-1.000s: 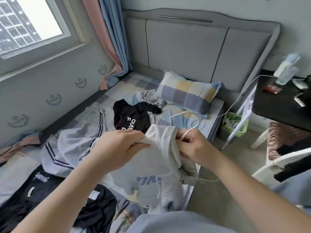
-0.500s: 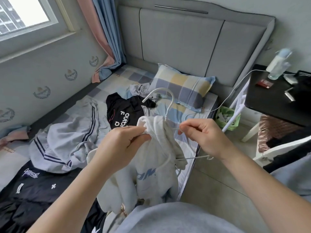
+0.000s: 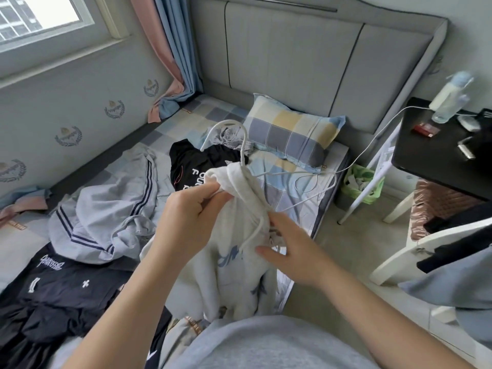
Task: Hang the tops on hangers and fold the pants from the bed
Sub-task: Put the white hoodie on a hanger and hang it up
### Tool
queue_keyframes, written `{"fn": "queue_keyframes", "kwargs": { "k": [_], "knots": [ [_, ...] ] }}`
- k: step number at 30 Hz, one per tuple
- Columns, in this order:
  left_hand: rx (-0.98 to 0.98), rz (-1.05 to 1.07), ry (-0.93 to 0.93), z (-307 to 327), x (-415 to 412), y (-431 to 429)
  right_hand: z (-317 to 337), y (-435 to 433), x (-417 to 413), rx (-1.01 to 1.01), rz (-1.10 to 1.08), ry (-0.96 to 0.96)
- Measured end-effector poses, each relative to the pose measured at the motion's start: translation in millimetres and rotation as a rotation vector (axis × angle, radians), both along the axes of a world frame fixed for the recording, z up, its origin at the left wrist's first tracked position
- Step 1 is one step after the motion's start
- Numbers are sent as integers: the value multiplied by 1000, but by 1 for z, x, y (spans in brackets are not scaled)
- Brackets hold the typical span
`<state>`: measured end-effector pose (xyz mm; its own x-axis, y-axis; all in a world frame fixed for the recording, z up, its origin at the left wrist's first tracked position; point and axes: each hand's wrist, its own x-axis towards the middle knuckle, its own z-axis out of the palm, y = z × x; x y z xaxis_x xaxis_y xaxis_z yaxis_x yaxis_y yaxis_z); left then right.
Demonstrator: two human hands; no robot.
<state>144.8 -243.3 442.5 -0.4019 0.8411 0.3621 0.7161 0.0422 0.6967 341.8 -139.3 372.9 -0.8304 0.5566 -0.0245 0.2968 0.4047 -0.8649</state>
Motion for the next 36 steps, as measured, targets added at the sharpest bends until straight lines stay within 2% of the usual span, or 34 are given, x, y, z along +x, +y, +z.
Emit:
{"fn": "queue_keyframes", "kwargs": {
  "k": [1, 4, 5, 7, 9, 11, 15, 17, 21, 24, 28, 31, 36],
  "knots": [
    [1, 9, 1, 0, 0, 2, -7, 0, -4, -3, 23, -23],
    [-20, 53, -33, -5, -2, 3, -14, 1, -10, 157, -87, 110],
    [-22, 70, -52, -7, -4, 3, -16, 0, -8, 161, -101, 141],
    [-20, 92, -64, -9, -9, 3, -22, -3, -1, 41, -73, 116],
    [-27, 74, -49, -10, -11, 3, -30, -2, 4, -23, -10, -44],
    [-44, 32, -31, -10, -11, 1, -38, 8, 6, -5, 70, -242],
    [-93, 8, -52, -9, -18, -6, -56, 33, 16, 167, 95, -559],
    [-135, 13, -63, -8, -28, -11, -65, 43, 28, 224, 38, -652],
    [-297, -64, -1, -7, -41, -21, -63, 65, 47, 276, -42, -714],
    [-434, -113, 7, -7, -45, -24, -45, 78, 54, 315, -90, -673],
    [-565, -176, -30, -7, -39, -20, -3, 75, 51, 298, -150, -404],
    [-545, -241, -41, -4, -17, -10, 26, 57, 32, 241, -48, -231],
    [-477, -279, -6, 3, 3, 8, 55, 30, 13, 194, 31, -125]
  ]
}}
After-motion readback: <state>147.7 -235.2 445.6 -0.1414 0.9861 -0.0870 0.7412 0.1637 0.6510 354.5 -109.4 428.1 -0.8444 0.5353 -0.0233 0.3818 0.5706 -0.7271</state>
